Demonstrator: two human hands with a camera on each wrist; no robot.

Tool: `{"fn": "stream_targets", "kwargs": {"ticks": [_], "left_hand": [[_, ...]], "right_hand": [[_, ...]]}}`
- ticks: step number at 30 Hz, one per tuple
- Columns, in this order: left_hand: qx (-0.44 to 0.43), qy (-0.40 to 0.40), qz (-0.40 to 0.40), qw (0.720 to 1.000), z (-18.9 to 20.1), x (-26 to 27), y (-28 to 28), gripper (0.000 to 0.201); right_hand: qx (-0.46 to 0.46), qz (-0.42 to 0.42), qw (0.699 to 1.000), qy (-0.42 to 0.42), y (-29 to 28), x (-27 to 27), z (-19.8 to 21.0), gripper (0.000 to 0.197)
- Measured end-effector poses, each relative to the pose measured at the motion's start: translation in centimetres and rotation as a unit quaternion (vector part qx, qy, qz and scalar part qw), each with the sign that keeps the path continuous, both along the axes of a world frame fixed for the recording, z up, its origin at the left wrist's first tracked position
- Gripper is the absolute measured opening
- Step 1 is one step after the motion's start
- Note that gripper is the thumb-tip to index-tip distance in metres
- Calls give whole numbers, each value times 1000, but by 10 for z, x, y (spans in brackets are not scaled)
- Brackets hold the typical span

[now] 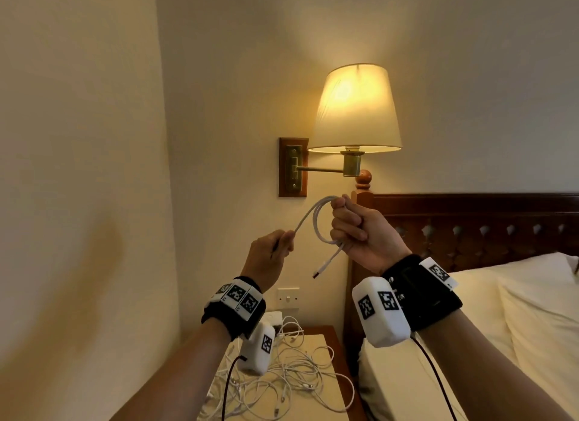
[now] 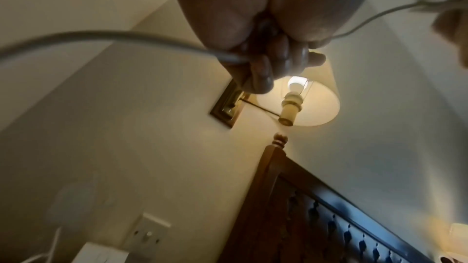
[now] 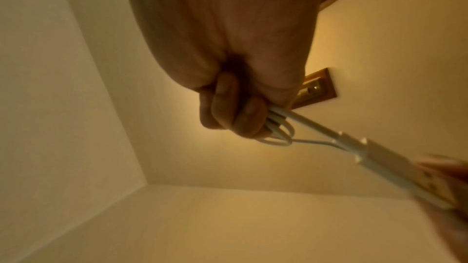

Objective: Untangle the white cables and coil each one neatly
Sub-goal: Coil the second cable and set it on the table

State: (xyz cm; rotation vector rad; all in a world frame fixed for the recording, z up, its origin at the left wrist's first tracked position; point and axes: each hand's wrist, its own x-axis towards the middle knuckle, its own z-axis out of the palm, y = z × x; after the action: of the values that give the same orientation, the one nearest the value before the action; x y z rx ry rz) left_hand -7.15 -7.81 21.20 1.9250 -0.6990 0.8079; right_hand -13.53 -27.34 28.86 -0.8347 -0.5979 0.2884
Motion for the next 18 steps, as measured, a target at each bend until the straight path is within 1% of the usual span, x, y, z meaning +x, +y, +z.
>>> {"fn": "stream_targets", "kwargs": {"ticks": [2, 4, 5, 7, 9, 10, 12, 14, 16, 18], "left_hand": [[1, 54, -10, 998, -21, 2, 8, 31], [4, 85, -19, 996, -38, -1, 10, 32], [32, 79, -21, 996, -41, -5, 9, 34], [140, 51, -39, 988, -37, -16, 0, 42], [239, 34, -59, 969, -19, -31, -11, 47], [270, 20, -61, 961, -7, -37, -14, 45], [301, -35, -58, 951, 18, -49, -17, 41], [296, -118, -36, 947, 37, -54, -17, 37], [284, -200, -1, 938, 48, -53, -18, 35], [274, -270, 31, 923, 51, -49, -18, 33]], "right_hand": [[24, -7, 1000, -4, -8, 2, 7, 30], [10, -32, 999, -17, -15, 4, 14, 29], [-16, -56, 998, -28, -17, 5, 16, 29], [-77, -107, 990, -47, -15, 6, 14, 29], [-130, -147, 978, -71, -9, 8, 9, 30], [-155, -169, 969, -86, -6, 8, 7, 30], [-199, -201, 952, -115, -2, 9, 3, 30], [-226, -217, 939, -141, 1, 11, 2, 29], [-239, -233, 929, -158, 3, 13, 4, 28], [-246, -254, 919, -172, 2, 13, 7, 28]]}}
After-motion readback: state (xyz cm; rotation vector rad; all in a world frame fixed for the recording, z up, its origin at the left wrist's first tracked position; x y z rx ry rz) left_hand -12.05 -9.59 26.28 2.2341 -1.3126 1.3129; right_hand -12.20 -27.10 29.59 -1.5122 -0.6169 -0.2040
